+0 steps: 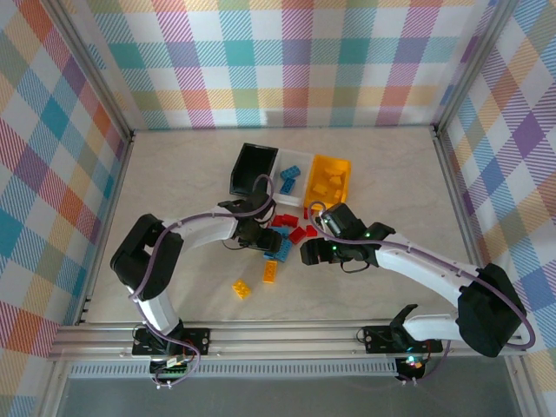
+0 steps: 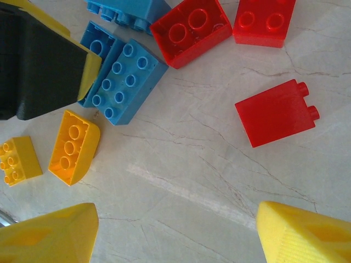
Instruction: Sort the legos into containers by color
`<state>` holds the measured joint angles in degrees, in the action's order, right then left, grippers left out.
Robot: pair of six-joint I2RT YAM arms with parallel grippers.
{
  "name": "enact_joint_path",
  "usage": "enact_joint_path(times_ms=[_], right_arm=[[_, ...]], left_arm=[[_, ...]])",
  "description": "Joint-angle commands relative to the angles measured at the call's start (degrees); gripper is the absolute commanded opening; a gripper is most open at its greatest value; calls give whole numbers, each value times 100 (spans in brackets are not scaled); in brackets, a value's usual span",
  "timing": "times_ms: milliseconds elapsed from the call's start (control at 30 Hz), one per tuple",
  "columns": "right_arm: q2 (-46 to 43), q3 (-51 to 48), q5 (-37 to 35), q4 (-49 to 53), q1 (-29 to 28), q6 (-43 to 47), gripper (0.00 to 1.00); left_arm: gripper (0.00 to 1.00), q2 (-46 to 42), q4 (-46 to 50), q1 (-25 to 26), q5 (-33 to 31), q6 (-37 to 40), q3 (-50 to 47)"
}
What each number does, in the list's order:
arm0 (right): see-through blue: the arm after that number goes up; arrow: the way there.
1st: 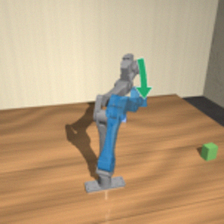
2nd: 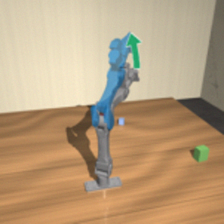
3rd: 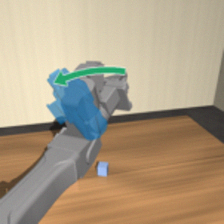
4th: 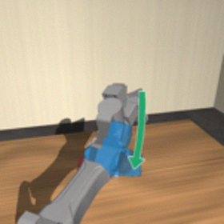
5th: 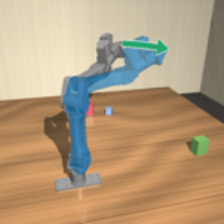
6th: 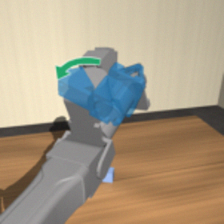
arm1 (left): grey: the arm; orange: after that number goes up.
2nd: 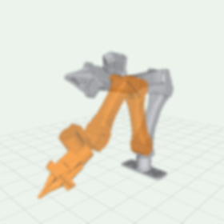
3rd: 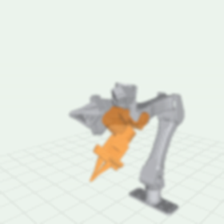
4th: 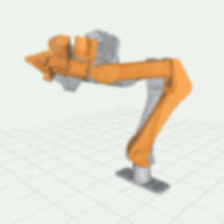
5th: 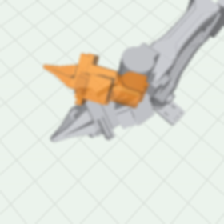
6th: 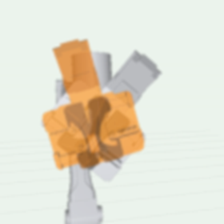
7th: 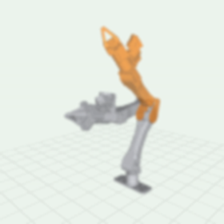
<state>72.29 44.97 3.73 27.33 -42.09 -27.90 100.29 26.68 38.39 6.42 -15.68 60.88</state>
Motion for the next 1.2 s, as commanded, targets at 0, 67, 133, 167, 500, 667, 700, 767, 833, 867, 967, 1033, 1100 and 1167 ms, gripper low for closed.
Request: enact_joint_path(times_ms=[0,67,133,167,500,667,700,767,833,867,967,1033,1100,1167], right_arm=[[-47,-59,19,-107,-19,-32,76],[-45,-59,16,-110,-19,-31,76],[-48,-68,16,-110,-19,-31,76],[-47,-74,17,-116,-12,-32,76],[-5,-64,17,-156,-19,-16,76],[-11,-59,18,-158,-18,-22,76],[-15,-62,12,-151,-17,-22,76],[-46,-63,-3,-141,-17,-22,76],[-64,-71,-22,-123,-19,-22,76],[-66,-76,-23,-139,-19,-22,76],[-46,-79,-33,-172,-18,-31,76],[-32,-76,-22,-206,-17,-40,76],[-7,-70,-14,-249,-19,-49,76],[4,-60,-11,-273,-19,-49,76]], left_arm=[[65,130,-33,91,-25,-49,187],[65,191,-26,98,-60,-49,213],[65,251,-6,97,-109,-49,244],[65,278,21,96,-174,-49,263],[52,254,289,97,-585,-35,233],[43,318,362,91,-659,-42,256],[40,310,373,93,-672,-36,256],[34,292,399,98,-688,-40,257],[34,250,441,98,-706,-39,257],[33,225,468,98,-712,-42,257],[26,112,578,97,-741,-45,267],[23,17,678,94,-787,-44,275],[20,-115,789,98,-872,-40,275],[18,-229,903,95,-968,-26,278]])
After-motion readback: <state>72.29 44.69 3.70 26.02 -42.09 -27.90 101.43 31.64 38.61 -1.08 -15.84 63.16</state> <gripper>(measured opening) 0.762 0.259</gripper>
